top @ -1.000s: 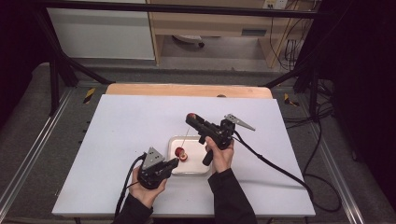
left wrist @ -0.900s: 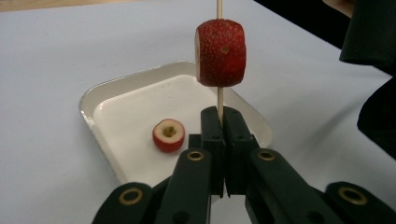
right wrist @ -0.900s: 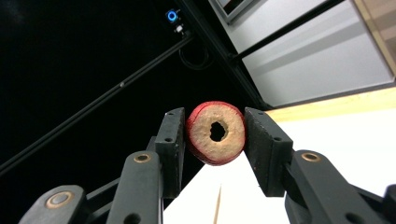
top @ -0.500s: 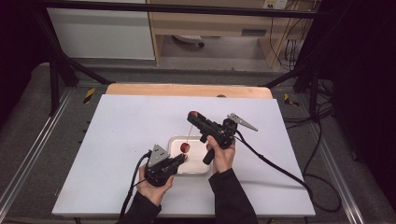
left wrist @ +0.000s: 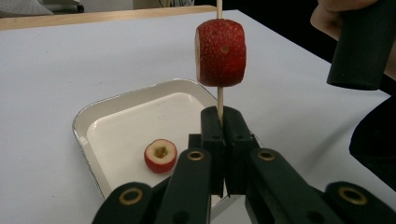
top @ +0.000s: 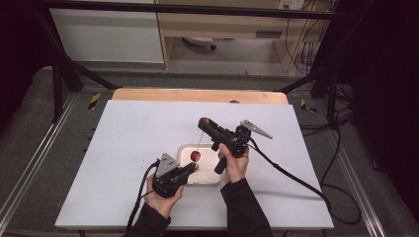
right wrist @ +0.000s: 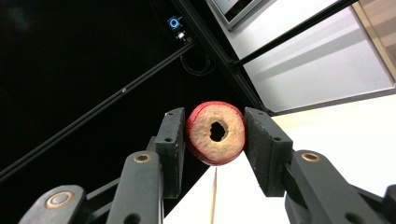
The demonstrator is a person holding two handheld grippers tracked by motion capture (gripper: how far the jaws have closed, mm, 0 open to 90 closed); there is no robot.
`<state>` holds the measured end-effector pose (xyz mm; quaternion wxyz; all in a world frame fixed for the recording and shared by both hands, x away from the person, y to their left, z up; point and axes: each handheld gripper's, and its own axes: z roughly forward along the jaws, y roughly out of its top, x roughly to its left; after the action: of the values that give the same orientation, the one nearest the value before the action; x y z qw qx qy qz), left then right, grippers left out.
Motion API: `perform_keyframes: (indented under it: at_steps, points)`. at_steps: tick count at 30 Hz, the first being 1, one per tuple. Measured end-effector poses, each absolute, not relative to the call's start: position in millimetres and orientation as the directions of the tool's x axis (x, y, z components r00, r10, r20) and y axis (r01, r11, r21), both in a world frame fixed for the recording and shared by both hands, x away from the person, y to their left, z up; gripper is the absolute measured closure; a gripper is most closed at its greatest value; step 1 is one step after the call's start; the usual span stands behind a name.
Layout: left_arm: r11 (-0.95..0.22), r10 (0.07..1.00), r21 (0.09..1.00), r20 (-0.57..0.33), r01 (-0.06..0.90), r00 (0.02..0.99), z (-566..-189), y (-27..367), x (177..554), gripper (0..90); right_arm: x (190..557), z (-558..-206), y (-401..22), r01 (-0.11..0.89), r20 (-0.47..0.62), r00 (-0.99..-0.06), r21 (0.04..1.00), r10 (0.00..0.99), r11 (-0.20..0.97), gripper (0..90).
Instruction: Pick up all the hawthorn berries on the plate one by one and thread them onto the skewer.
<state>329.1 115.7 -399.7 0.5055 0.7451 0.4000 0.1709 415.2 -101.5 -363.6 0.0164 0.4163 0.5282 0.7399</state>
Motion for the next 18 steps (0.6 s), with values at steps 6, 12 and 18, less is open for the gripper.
perform_keyframes:
  at_steps: [6,12,18]
  points:
    - [-0.166,0.770,0.888,-0.155,0.429,0.619,-399.7,116.2,329.7,88.6,415.0,-363.7,-101.4,0.416,0.600,-0.653,0.794,0.462,-0.443,60.3]
    - [-0.163,0.772,0.888,-0.156,0.429,0.616,-399.4,117.0,330.1,88.6,415.2,-364.1,-101.2,0.417,0.599,-0.654,0.795,0.463,-0.440,60.3]
    - [-0.134,0.769,0.885,-0.191,0.446,0.610,-399.5,115.5,330.5,88.6,414.9,-365.5,-100.2,0.421,0.601,-0.652,0.794,0.461,-0.440,60.3]
